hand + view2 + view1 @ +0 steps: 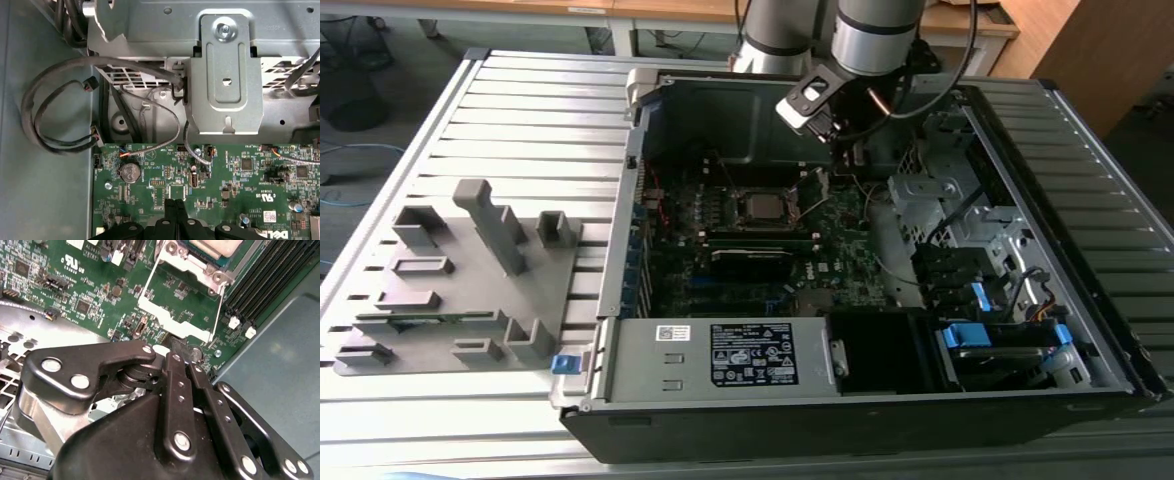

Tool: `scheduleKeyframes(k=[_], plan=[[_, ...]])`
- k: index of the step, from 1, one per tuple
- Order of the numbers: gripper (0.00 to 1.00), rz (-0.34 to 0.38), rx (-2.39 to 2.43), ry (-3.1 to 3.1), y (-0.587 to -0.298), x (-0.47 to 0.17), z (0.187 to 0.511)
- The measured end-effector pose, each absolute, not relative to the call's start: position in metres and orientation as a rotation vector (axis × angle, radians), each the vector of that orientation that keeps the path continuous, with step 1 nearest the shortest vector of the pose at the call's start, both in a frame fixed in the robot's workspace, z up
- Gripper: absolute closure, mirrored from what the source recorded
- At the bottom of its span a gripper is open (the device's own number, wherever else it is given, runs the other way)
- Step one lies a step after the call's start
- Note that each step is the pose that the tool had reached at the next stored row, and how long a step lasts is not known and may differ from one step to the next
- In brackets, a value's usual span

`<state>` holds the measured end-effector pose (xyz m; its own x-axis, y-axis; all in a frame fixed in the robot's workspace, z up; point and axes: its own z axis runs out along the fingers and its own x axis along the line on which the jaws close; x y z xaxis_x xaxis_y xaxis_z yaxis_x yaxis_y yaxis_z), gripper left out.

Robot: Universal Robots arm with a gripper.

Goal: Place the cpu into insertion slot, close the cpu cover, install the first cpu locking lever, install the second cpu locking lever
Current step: 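Close the cpu cover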

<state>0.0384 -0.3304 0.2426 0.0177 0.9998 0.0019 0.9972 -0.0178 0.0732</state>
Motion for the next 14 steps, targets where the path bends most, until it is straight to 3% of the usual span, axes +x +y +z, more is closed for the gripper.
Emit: scheduleKeyframes(k=[14], plan=[[0.89,0.095,2.197,2.159,-0.331,0.01,0.242]])
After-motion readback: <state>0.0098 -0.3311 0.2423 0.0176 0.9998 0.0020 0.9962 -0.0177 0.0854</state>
